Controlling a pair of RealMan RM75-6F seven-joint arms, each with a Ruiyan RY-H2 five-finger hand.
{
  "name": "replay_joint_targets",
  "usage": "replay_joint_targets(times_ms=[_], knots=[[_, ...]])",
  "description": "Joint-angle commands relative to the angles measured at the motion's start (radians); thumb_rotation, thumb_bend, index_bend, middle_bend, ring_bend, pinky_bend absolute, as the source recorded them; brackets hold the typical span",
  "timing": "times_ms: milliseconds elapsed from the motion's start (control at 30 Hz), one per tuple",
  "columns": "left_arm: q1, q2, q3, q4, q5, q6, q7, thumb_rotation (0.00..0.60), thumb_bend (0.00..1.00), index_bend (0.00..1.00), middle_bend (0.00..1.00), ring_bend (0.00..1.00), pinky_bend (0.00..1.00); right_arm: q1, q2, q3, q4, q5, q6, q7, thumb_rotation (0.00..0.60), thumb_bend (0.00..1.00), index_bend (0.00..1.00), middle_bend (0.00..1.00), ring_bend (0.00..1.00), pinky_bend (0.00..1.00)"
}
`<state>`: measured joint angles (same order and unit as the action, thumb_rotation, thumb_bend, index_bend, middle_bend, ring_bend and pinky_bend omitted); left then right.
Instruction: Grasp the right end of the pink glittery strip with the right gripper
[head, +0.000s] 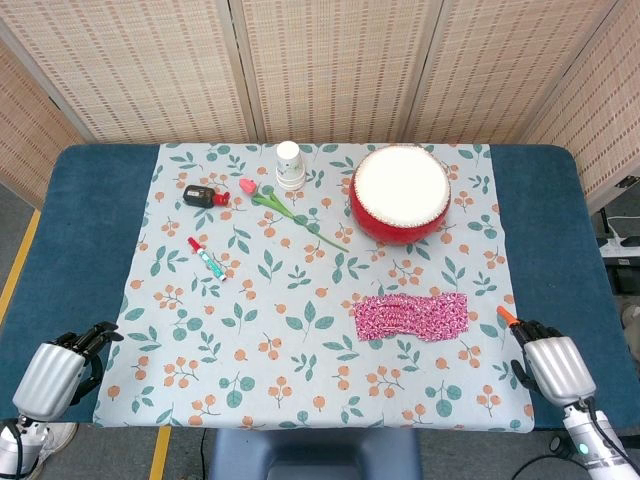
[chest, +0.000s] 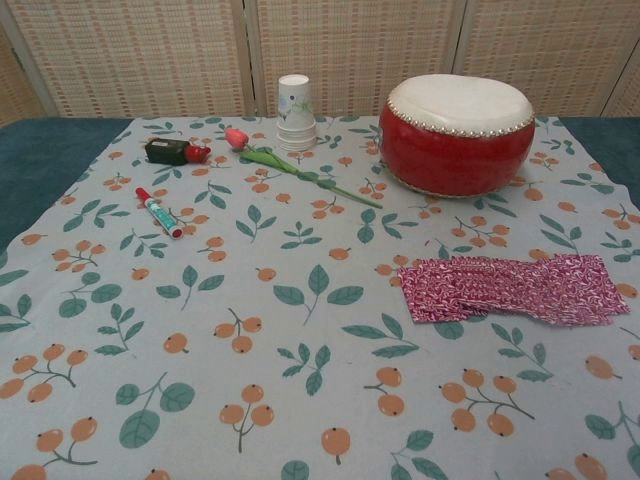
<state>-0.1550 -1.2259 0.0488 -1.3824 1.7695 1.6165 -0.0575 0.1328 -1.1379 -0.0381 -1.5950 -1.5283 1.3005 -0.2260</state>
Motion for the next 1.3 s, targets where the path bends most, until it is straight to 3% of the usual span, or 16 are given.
replay_joint_targets(times_ms=[33, 167, 367, 700, 1300], knots=[[0.000, 0.002, 0.001, -0.003, -0.009, -0.010, 0.002, 0.600, 0.83, 0.37, 0.30, 0.62, 0.61, 0.025, -0.010, 0.008, 0.003, 0.059, -0.075, -0.059, 0.600, 0.64, 0.06, 0.57, 0.66, 0.64], [0.004, 0.005, 0.002, -0.011, 0.005, 0.009, 0.007, 0.600, 0.83, 0.37, 0.30, 0.62, 0.61, 0.057, -0.021, 0.003, 0.011, 0.096, -0.156, -0.094, 0.600, 0.75, 0.07, 0.69, 0.78, 0.72], [0.006, 0.008, 0.003, -0.010, 0.000, 0.006, -0.005, 0.600, 0.83, 0.37, 0.30, 0.62, 0.61, 0.106, -0.049, 0.011, 0.042, 0.161, -0.263, -0.102, 0.600, 0.82, 0.07, 0.71, 0.80, 0.72], [0.006, 0.009, 0.003, -0.013, 0.001, 0.005, -0.002, 0.600, 0.83, 0.37, 0.30, 0.62, 0.61, 0.185, -0.109, 0.042, 0.090, 0.271, -0.390, -0.130, 0.600, 0.84, 0.07, 0.71, 0.80, 0.72], [0.008, 0.011, 0.002, -0.014, -0.001, 0.005, -0.007, 0.600, 0.83, 0.37, 0.30, 0.62, 0.61, 0.253, -0.174, 0.038, 0.141, 0.381, -0.456, -0.196, 0.600, 0.84, 0.08, 0.71, 0.80, 0.72]])
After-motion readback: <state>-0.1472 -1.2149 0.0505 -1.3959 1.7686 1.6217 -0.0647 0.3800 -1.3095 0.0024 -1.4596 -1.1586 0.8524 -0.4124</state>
